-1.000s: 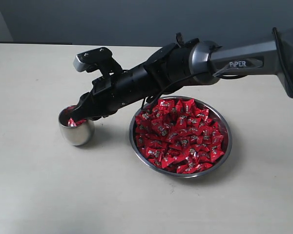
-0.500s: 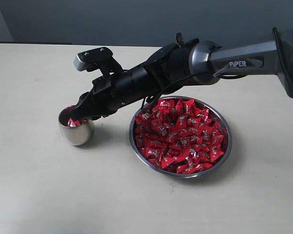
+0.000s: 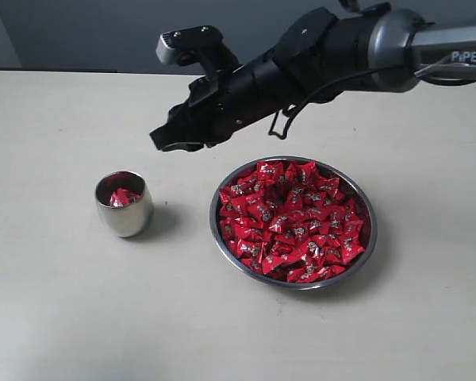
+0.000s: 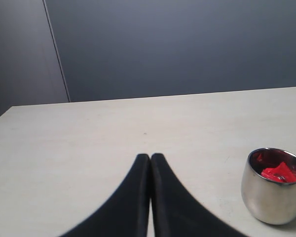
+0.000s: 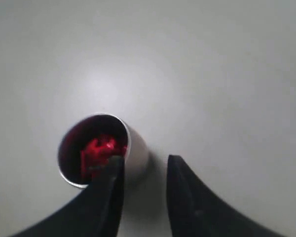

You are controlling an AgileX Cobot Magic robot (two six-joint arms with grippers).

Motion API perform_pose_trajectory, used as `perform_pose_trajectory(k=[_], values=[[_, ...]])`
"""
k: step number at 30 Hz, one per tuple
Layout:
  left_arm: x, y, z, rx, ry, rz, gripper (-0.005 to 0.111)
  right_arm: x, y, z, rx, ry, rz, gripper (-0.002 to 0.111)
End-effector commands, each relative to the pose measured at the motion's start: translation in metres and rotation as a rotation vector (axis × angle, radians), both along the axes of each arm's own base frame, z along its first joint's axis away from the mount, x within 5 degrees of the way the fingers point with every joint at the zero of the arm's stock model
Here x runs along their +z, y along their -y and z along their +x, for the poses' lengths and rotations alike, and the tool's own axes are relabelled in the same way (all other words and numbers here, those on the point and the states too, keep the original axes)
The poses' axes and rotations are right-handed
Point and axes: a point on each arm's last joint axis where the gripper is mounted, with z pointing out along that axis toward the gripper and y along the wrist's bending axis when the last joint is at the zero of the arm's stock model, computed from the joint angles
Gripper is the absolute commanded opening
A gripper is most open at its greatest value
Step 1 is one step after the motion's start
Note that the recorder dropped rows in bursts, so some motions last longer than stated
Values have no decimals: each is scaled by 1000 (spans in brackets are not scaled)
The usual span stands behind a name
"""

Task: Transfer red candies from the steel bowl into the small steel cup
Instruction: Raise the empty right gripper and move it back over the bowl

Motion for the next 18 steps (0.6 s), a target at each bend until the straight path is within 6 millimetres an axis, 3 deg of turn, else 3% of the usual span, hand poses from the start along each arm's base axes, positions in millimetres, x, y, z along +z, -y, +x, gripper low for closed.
perform_pose_trajectory(k=[1,11,18], values=[[-1,0,0,1,6,1,0,13,27,10,-48,-2,-103,30],[-1,0,0,1,6,1,0,33,74,25,-117,-49,-172,30],[-1,0,0,1,6,1,0,23,102,18,-181,-74,-205,30]])
